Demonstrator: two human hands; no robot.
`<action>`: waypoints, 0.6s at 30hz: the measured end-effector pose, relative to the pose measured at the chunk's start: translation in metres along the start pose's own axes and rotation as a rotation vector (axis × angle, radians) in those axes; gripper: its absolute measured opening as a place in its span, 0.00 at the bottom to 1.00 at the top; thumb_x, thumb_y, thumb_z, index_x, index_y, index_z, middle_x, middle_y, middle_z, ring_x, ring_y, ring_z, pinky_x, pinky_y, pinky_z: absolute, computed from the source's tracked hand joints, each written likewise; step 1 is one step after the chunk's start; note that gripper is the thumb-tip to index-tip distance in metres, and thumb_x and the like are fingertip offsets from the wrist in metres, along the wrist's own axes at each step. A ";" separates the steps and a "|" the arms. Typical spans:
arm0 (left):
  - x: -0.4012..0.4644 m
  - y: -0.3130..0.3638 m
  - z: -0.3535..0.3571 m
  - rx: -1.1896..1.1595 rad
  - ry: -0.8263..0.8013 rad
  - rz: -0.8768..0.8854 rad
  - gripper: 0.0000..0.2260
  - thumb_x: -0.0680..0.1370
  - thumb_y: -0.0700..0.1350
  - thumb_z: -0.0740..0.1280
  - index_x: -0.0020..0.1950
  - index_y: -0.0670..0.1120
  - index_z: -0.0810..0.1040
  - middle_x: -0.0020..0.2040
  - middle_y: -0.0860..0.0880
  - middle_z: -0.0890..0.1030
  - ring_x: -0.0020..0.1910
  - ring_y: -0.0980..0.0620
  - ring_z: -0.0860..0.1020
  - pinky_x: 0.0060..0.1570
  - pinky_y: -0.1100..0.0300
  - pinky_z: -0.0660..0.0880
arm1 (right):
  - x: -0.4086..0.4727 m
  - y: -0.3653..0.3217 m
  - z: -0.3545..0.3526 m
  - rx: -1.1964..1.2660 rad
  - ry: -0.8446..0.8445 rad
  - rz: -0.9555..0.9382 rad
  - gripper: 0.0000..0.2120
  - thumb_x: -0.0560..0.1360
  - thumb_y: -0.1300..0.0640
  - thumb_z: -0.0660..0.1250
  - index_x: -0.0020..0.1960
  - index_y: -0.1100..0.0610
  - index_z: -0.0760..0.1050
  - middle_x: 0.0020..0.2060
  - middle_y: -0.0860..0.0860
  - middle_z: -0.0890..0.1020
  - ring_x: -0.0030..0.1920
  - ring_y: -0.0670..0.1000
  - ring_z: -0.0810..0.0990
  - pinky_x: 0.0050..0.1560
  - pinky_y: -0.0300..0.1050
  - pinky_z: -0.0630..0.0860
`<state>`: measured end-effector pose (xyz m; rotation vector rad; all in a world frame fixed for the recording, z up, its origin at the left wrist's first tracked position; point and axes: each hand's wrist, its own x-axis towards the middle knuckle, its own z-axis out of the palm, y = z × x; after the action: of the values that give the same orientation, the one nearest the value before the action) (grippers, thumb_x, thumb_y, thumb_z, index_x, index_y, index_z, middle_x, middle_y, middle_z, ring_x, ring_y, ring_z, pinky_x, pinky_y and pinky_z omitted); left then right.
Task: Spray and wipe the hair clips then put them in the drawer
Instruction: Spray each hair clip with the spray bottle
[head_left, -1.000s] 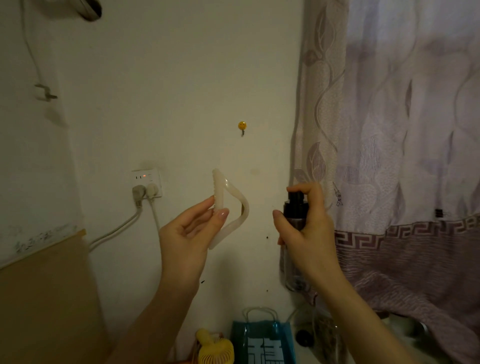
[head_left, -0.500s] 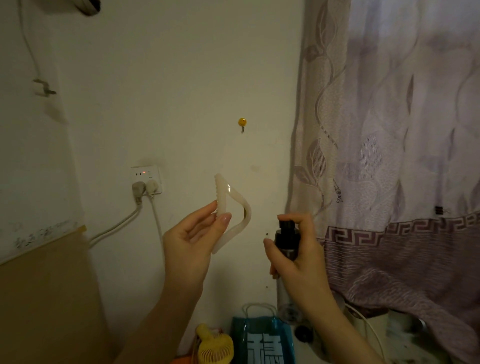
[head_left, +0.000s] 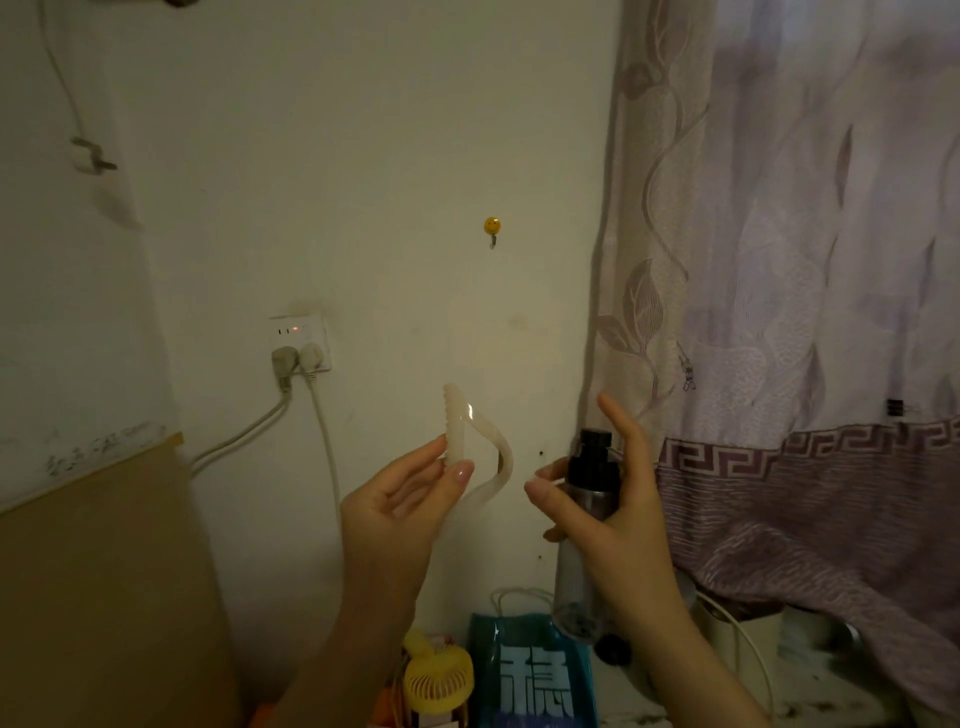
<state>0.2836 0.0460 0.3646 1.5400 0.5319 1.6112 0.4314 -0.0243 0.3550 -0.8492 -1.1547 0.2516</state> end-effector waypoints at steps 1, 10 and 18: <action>-0.003 -0.004 -0.001 0.010 -0.001 -0.010 0.17 0.63 0.50 0.72 0.52 0.55 0.80 0.45 0.59 0.84 0.46 0.60 0.83 0.42 0.67 0.79 | -0.002 0.002 0.001 0.002 -0.001 0.014 0.40 0.63 0.51 0.75 0.71 0.38 0.61 0.44 0.47 0.83 0.45 0.48 0.83 0.35 0.41 0.79; -0.038 -0.034 -0.021 0.058 -0.030 -0.097 0.13 0.65 0.46 0.72 0.48 0.56 0.81 0.42 0.60 0.85 0.43 0.62 0.83 0.37 0.72 0.76 | -0.034 0.029 0.017 0.049 -0.080 0.208 0.41 0.60 0.47 0.77 0.69 0.33 0.63 0.51 0.41 0.83 0.52 0.45 0.83 0.39 0.42 0.81; -0.077 -0.065 -0.054 0.127 -0.008 -0.280 0.13 0.68 0.47 0.72 0.51 0.57 0.81 0.45 0.61 0.84 0.44 0.58 0.83 0.38 0.62 0.81 | -0.072 0.067 0.034 -0.023 -0.159 0.356 0.37 0.61 0.47 0.74 0.68 0.42 0.67 0.53 0.49 0.81 0.51 0.47 0.82 0.47 0.49 0.82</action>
<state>0.2422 0.0349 0.2589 1.4876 0.8206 1.3788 0.3879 -0.0054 0.2623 -1.0694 -1.1497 0.6080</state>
